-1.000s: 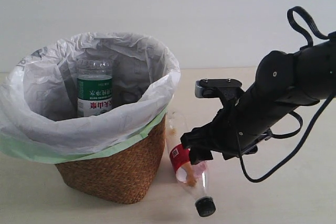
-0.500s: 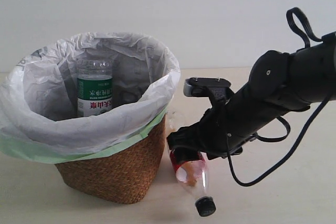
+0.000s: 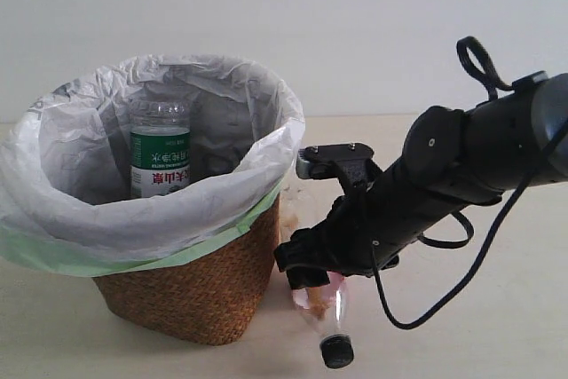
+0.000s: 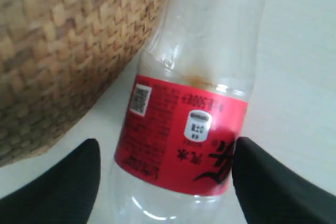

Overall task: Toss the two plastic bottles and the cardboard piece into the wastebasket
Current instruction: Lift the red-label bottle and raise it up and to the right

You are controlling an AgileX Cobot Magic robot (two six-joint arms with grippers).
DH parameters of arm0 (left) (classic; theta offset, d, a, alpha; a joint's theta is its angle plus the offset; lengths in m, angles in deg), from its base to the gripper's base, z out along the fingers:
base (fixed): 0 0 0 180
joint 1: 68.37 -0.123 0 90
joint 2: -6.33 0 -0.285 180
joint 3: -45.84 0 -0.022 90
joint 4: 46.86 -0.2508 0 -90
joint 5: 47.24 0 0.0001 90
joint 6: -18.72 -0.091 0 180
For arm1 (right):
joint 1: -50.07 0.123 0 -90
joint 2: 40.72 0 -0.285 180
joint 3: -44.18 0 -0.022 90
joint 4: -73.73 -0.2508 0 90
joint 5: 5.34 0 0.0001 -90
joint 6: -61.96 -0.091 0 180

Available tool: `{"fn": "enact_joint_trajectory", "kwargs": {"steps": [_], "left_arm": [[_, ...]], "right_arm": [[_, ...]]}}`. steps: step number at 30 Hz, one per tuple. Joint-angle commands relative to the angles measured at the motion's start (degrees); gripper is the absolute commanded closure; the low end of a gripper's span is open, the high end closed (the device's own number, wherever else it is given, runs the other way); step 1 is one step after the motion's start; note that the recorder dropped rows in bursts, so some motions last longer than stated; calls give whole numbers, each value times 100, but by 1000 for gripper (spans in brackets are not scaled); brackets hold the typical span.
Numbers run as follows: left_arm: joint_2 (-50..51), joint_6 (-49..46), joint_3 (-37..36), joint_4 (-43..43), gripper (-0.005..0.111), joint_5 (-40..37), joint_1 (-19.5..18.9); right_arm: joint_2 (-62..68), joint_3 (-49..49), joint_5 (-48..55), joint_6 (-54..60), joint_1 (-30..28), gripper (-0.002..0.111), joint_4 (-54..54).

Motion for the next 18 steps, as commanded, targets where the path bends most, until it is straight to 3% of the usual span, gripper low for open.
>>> {"fn": "enact_joint_trajectory", "kwargs": {"steps": [1, 14, 17, 18], "left_arm": [[-19, 29, -23, -17, 103, 28, -4], [-19, 29, -23, -17, 103, 28, -4], [-19, 29, -23, -17, 103, 28, -4], [-19, 29, -23, -17, 103, 28, -4]], "right_arm": [[183, -12, -168, 91, 8, 45, 66], [417, -12, -680, 88, 8, 46, 66], [417, -12, -707, 88, 8, 59, 66], [417, -12, -707, 88, 8, 71, 66]]}}
